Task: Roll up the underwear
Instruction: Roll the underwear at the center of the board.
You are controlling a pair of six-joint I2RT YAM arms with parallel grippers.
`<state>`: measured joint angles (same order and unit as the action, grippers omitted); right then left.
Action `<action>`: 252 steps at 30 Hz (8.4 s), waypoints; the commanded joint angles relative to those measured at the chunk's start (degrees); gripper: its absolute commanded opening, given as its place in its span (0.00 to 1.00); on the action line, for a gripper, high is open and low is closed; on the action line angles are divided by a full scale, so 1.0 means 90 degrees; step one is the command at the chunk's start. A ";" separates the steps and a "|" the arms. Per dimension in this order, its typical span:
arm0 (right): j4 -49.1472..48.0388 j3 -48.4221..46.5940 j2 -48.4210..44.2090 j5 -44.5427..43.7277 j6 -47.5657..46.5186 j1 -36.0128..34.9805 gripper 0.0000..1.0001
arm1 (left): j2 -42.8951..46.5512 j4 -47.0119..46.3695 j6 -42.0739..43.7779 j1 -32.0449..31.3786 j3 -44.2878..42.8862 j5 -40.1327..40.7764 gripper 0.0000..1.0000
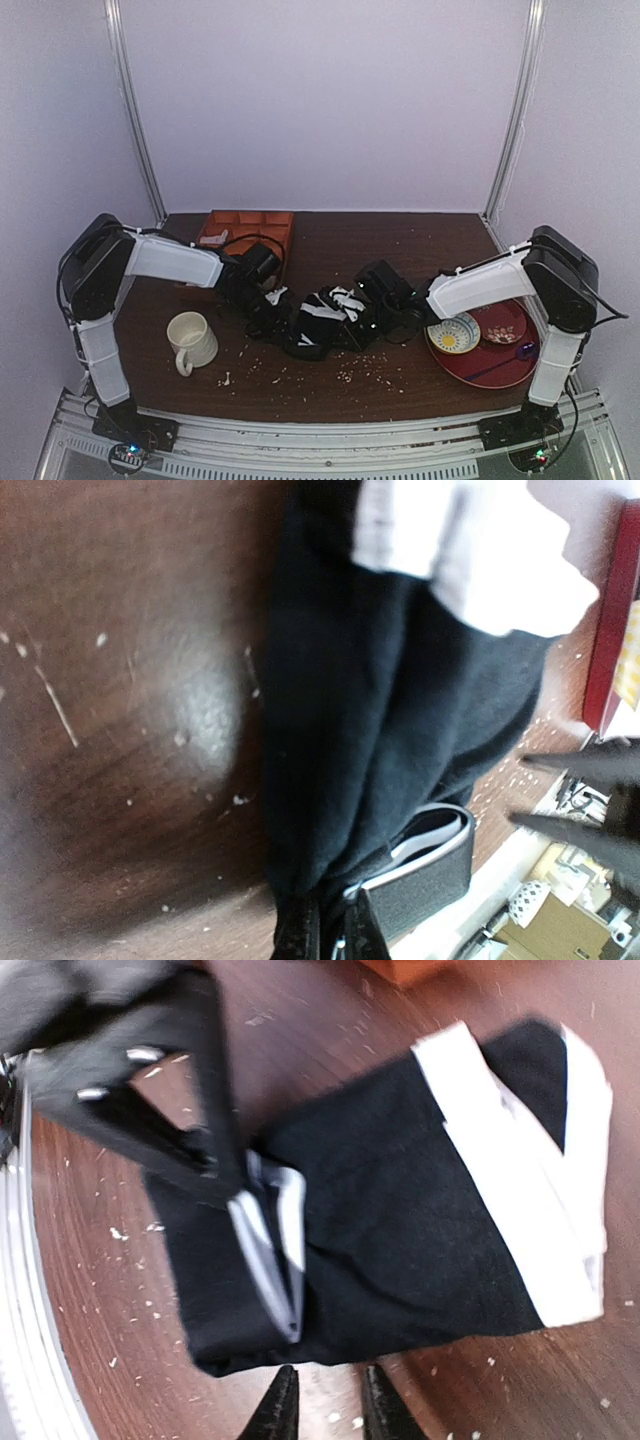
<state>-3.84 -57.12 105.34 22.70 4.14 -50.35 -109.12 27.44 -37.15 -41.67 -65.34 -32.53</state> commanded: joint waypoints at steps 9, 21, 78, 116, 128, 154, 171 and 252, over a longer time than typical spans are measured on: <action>0.0293 -0.0249 -0.0425 -0.2516 -0.1492 -0.1568 0.25 | -0.0269 0.0525 -0.0182 -0.0004 -0.0274 -0.0240 0.00; 0.0311 -0.0833 0.0316 -0.2979 -0.2105 -0.1924 0.28 | -0.0199 0.0370 -0.0268 -0.0010 -0.0145 -0.0287 0.00; 0.0255 -0.0382 0.0077 -0.0204 -0.0653 -0.0651 0.00 | 0.0911 -0.0394 -0.0998 0.0635 0.0255 -0.0310 0.41; -0.1131 0.0533 0.0748 0.1813 0.2099 0.0822 0.00 | 0.0793 -0.0568 -0.1035 0.0627 0.0175 -0.0108 0.40; -0.0676 -0.0022 0.1253 0.2655 0.2636 0.1234 0.00 | 0.0757 -0.0569 -0.1007 0.0631 0.0149 -0.0180 0.41; -0.0869 -0.0030 0.1047 0.3744 0.2880 0.1529 0.00 | 0.0473 -0.0578 -0.0873 0.0626 -0.0165 -0.0276 0.41; -0.1061 -0.0052 0.1180 0.3937 0.3108 0.1815 0.00 | 0.0488 -0.0640 -0.0938 0.0631 -0.0091 -0.0293 0.41; 0.2598 -0.2816 0.2442 0.3240 0.1266 0.1153 0.00 | 0.0412 -0.2014 0.0344 0.0070 0.0520 -0.0351 0.47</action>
<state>14.76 -80.93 125.19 54.19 17.67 -39.07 -106.91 12.67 -37.93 -40.23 -61.17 -36.25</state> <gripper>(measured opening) 0.021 0.463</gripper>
